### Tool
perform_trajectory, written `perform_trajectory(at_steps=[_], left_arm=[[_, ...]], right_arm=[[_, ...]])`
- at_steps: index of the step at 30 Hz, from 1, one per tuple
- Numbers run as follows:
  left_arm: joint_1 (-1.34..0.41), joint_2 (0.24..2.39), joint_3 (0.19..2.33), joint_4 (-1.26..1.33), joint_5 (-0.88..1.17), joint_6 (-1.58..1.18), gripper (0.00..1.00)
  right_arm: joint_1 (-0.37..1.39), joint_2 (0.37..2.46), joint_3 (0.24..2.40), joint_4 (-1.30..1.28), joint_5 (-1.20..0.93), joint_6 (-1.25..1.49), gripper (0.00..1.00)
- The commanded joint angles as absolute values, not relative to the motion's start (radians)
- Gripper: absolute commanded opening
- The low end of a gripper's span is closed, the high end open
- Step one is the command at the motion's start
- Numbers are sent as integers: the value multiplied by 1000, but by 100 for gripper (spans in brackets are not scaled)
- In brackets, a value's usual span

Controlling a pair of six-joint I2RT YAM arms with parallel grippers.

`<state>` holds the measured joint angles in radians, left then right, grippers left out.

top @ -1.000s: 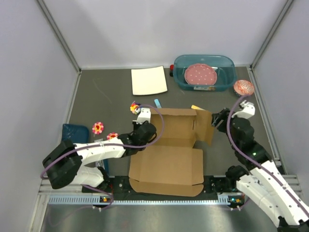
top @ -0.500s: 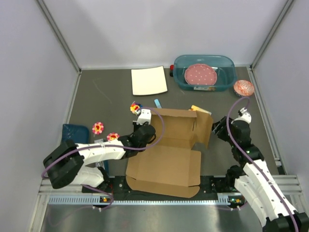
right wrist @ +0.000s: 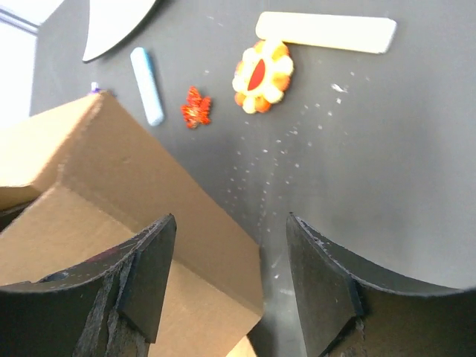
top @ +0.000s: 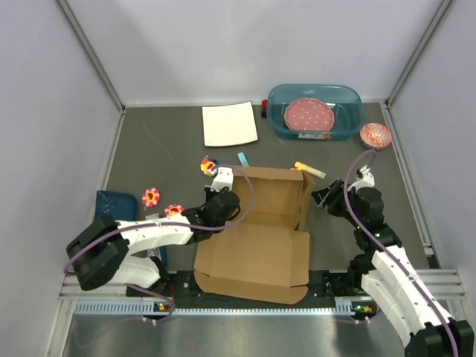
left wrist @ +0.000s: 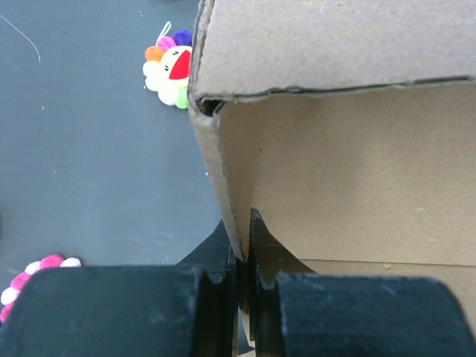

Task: Fold the paper box

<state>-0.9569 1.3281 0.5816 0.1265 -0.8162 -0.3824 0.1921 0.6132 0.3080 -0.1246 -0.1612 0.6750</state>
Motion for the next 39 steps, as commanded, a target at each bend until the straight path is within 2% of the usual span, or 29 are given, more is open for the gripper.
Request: perform_trajectory(at_steps=[1,12,16,22,30,34,39], left_arm=[[-956,1319,609,28,-813,-357,0],[-956,1324,620,8,-808,-368,0],[-956,1324,644,5,-807,-364,0],[-956,1315,667,5,-801,-348,0],[-957,1324,672,6,-790,-341,0],[-957,1333,686,9,-787,-334,0],[-956,1336,699,17,-790,-318,0]], right_arm=[[184,566,324,-26,-235,681,62],[187,531,308,-41,-423,621,63],[192,540,340,-61,-417,580,66],[195,667,394,-25,-344,554,68],[262,853,411,153,-336,558,67],[311,926,439,179,-318,531,63],[345,971,456,167,-281,497,48]])
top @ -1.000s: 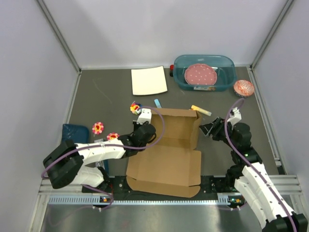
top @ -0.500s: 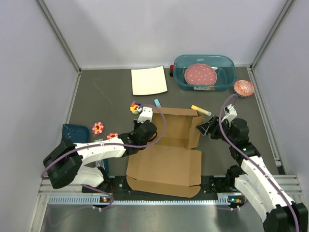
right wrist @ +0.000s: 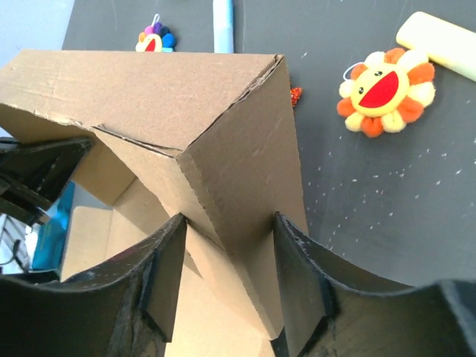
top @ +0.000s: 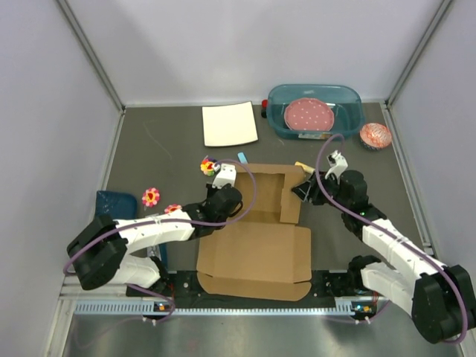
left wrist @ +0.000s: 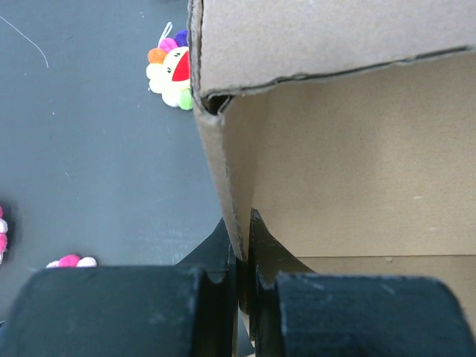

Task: Fold the paper box

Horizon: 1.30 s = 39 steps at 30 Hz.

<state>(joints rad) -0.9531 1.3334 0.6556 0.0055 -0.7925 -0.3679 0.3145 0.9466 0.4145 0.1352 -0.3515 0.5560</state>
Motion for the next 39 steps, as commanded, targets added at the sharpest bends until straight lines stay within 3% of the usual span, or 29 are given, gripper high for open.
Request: perform_trajectory(at_steps=[1,11,18,19,20,22,26,31,33,37,39], left_arm=[[-957,1335,703,17,-792,-314,0],[-957,1335,735,6,-787,-316,0],[-957,1315,756,3,-770,-322,0],[-957,1315,756,5,-767,-324,0],[-956,1309,755,5,-764,-327,0],[-957,1309,752,3,-761,-330,0],[-957,1304,744,-23,-764,-334,0],[-957,1295,732,-26,-767,-339,0],[-956,1298,730,-26,-761,-345,0],[-957,1295,724,-31,-759,-353,0],[-956,1296,723,-35,-767,-357,0]], right_arm=[[353,974,460,155,-261,488,46],[477,979,532,-70,72,396,25],[532,992,541,-101,141,379,19],[537,997,541,-97,141,376,22],[543,1000,541,-92,132,379,36],[558,1019,545,-91,129,382,48],[580,1022,534,-84,155,387,56],[581,1020,503,-81,152,390,57],[581,1038,494,-71,147,391,55],[584,1069,495,-67,156,400,24],[587,1048,485,-61,166,405,16]])
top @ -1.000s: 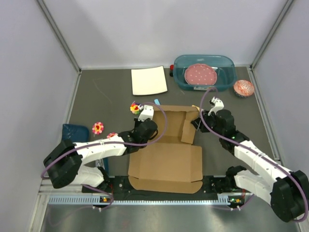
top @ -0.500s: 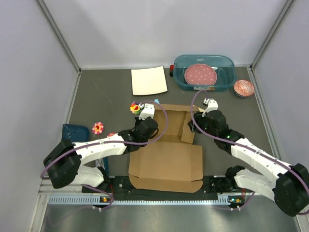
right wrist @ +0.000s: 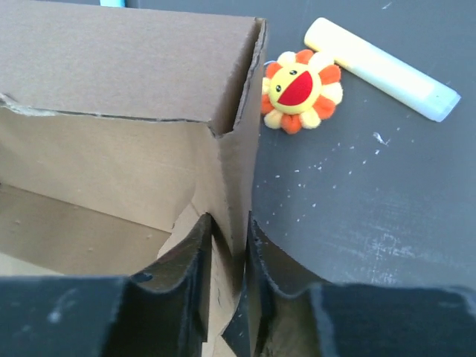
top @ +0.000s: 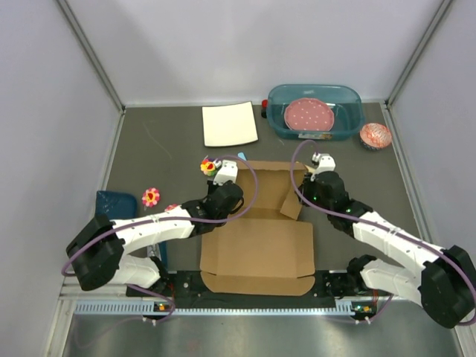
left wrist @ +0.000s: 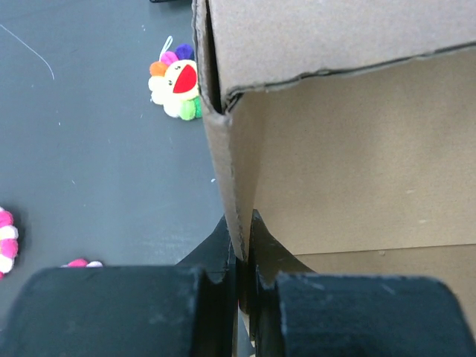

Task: Fold the paper box

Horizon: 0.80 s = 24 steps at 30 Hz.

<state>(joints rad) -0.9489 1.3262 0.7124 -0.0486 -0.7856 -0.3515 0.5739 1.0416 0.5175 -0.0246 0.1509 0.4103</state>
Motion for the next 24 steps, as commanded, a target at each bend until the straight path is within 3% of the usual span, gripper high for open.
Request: perform_trajectory(at_steps=[1,3,7,10,24], left_arm=[[-957,1293,721,-34,-769,-356,0],[-956,1292,719,-34,-770,-357,0],[-956,1295,723,-34,-765,-359,0],[-957,1295,723,-35,-767,-360,0],[-957,1310,683,41,-724,-396,0]], right_arm=[[588,1039,482,-57,166,406,10],[588,1023,482,-60,166,402,9],[588,994,477,-66,121,406,47],[589,944,457,-58,81,426,56],[589,833,374,-14,-18,445,69]])
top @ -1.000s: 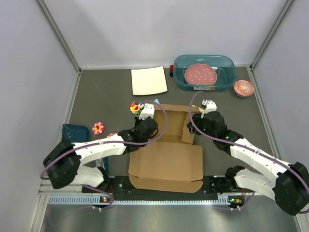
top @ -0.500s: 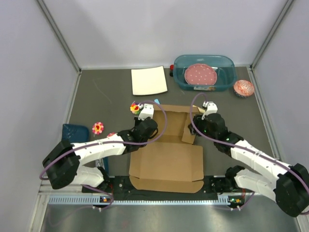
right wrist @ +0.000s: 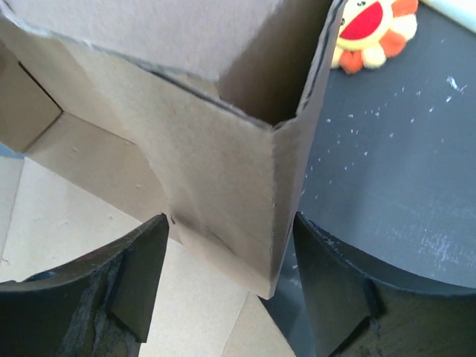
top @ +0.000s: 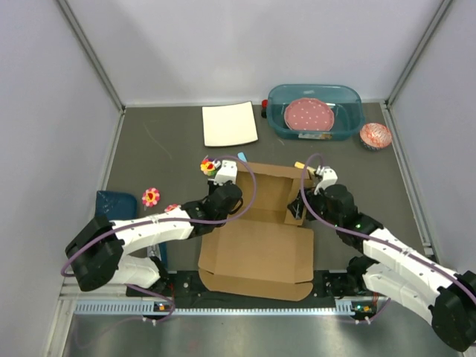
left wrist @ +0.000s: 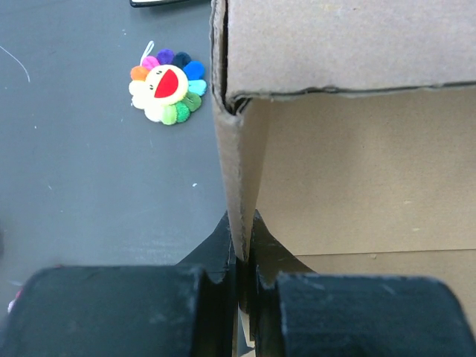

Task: Fold the paper box

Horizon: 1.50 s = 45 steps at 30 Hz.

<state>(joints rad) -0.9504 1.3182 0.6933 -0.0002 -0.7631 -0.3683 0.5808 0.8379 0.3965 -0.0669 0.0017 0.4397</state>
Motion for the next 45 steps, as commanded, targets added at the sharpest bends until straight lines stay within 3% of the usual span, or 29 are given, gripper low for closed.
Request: perform_trajectory(at_steps=[1,10,19,27,45], left_arm=[[-957,1309,680,40,-721,-399,0],[-957,1290,676,32,-695,-399,0],[-957,1293,681,28,-695,-396,0],[-957,1285,669,29,-713,-390,0],[-957,1289,649,18,-735,-391,0]], right_arm=[[586,831,370,33,-28,445,71],[607,969,437,106,-92,454,86],[658,930,442,18,-14,433,87],[657,756,474,-138,38,394,87],[658,609,402,-212,118,463,88]])
